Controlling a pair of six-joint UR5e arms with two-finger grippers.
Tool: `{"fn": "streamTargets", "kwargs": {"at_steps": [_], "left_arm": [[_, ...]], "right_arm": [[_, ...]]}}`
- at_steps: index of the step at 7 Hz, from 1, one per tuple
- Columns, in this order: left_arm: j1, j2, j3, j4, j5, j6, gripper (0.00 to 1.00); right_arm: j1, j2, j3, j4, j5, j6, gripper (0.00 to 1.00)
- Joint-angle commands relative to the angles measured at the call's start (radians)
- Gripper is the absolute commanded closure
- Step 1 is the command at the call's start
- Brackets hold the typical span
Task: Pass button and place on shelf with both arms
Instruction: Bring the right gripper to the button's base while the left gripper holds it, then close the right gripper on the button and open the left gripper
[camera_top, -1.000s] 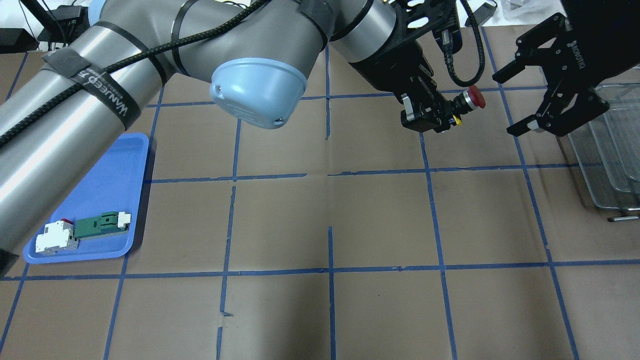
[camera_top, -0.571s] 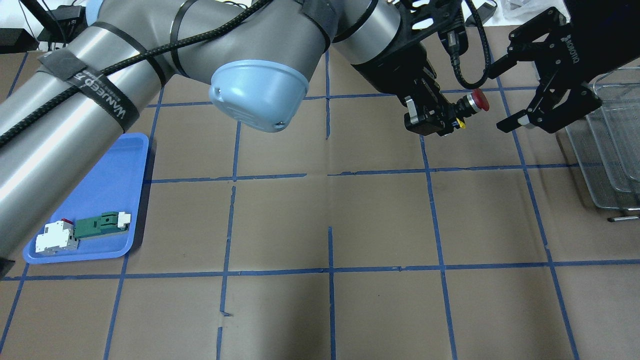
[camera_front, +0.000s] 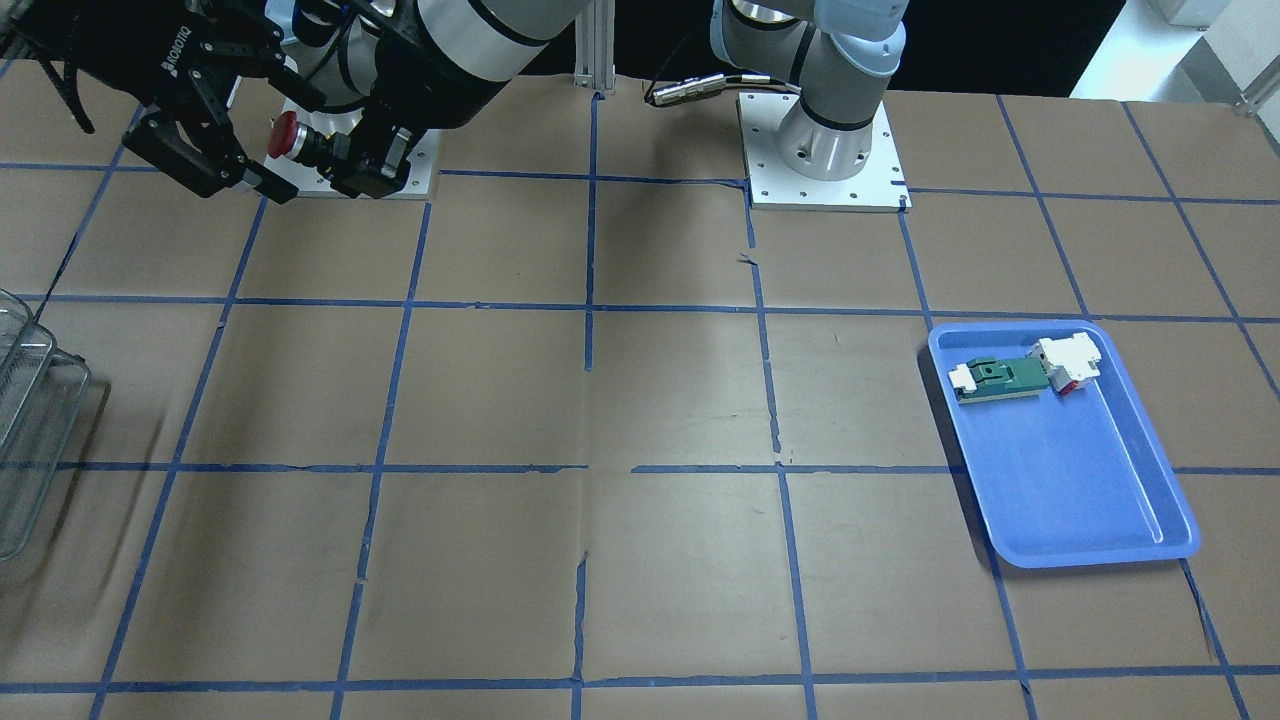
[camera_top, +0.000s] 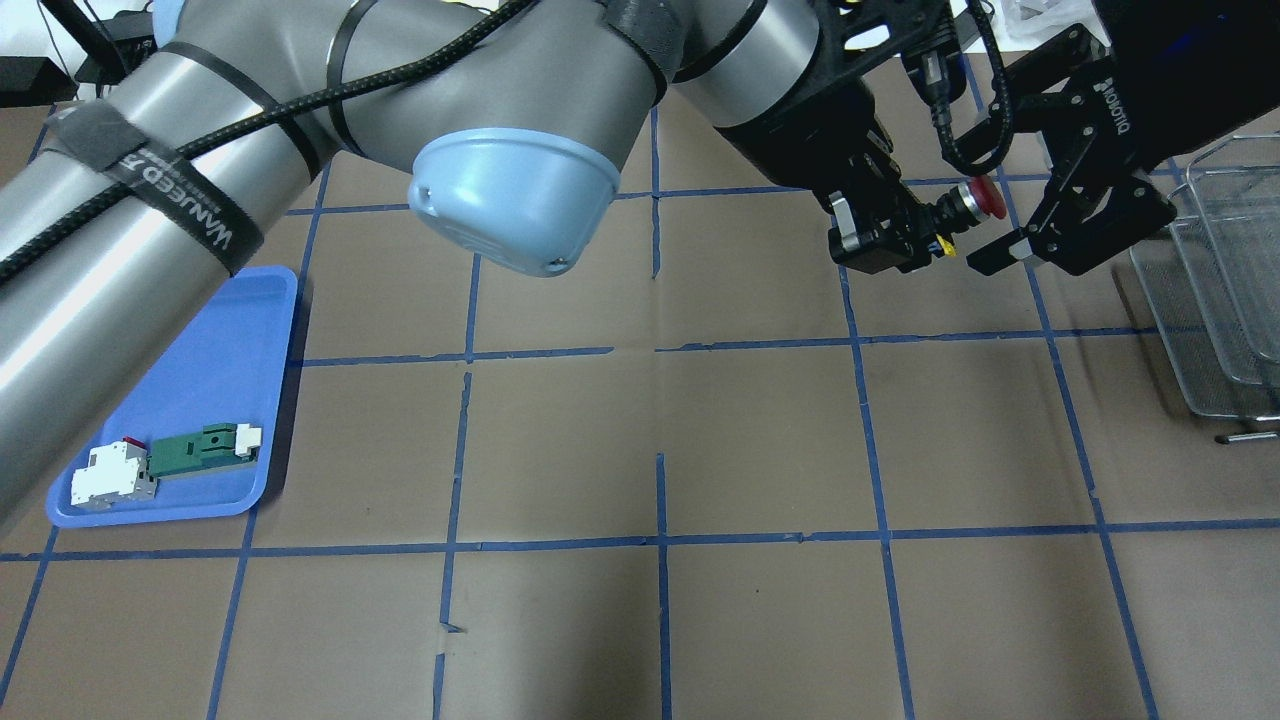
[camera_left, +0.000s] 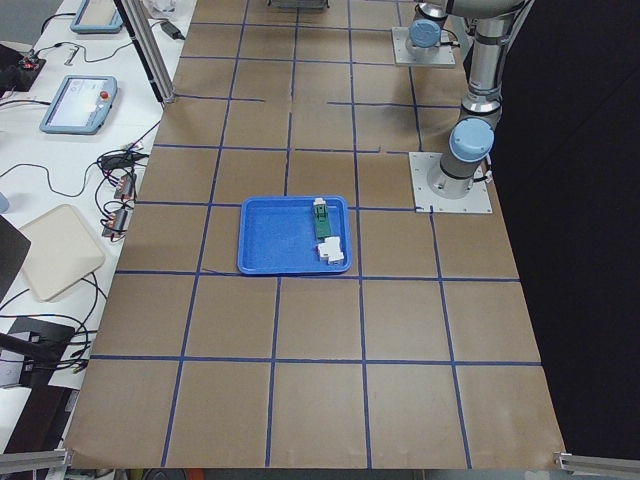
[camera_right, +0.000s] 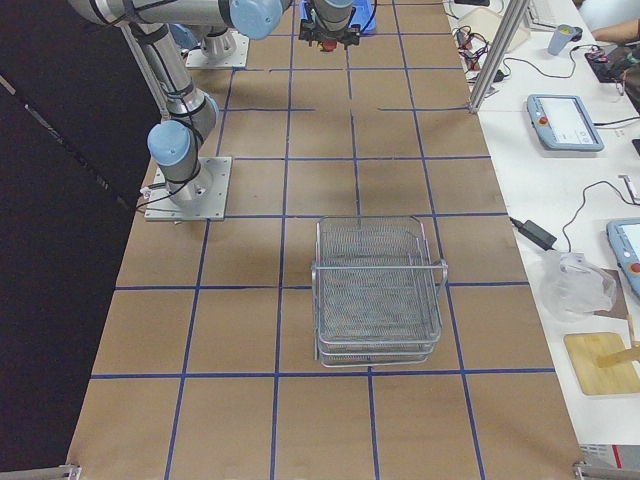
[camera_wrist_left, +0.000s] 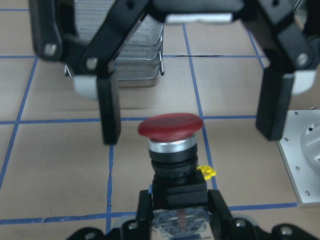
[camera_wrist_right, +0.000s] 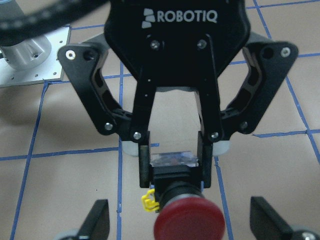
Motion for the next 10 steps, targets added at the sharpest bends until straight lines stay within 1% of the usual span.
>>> {"fn": "streamTargets", "kwargs": {"at_steps": [1, 2, 3, 4, 5, 6, 7, 8, 9, 10], "left_arm": [[-0.006, 0.009, -0.004, -0.001, 0.008, -0.005, 1.0], [-0.008, 0.015, -0.005, -0.002, 0.003, -0.008, 1.0], [-0.008, 0.016, -0.006, -0.001, 0.003, -0.009, 1.0], [-0.008, 0.022, -0.007, -0.002, 0.002, -0.011, 1.0], [-0.008, 0.027, -0.009, -0.002, 0.002, -0.011, 1.0], [-0.008, 0.028, -0.012, -0.002, 0.0, -0.012, 1.0], [-0.008, 0.028, -0.013, -0.001, 0.0, -0.013, 1.0], [-0.008, 0.035, -0.013, -0.002, 0.0, -0.014, 1.0], [-0.008, 0.041, -0.015, -0.002, 0.002, -0.014, 1.0], [-0.008, 0.039, -0.016, -0.002, 0.002, -0.014, 1.0]], "right_arm": [[0.001, -0.004, -0.003, 0.001, 0.0, 0.016, 0.04], [0.001, -0.005, -0.005, 0.007, 0.0, 0.02, 0.04], [0.001, -0.025, -0.005, 0.007, 0.0, 0.043, 0.07], [0.001, -0.033, -0.003, 0.016, -0.001, 0.055, 0.14], [0.001, -0.033, -0.005, 0.019, -0.001, 0.054, 0.28], [0.001, -0.033, -0.006, 0.019, -0.004, 0.054, 0.5], [0.001, -0.033, -0.009, 0.016, -0.007, 0.051, 0.76], [-0.001, -0.033, -0.011, 0.014, -0.007, 0.048, 0.95], [-0.001, -0.036, -0.013, 0.014, -0.01, 0.048, 1.0], [-0.001, -0.041, -0.01, 0.016, -0.016, 0.049, 1.0]]}}
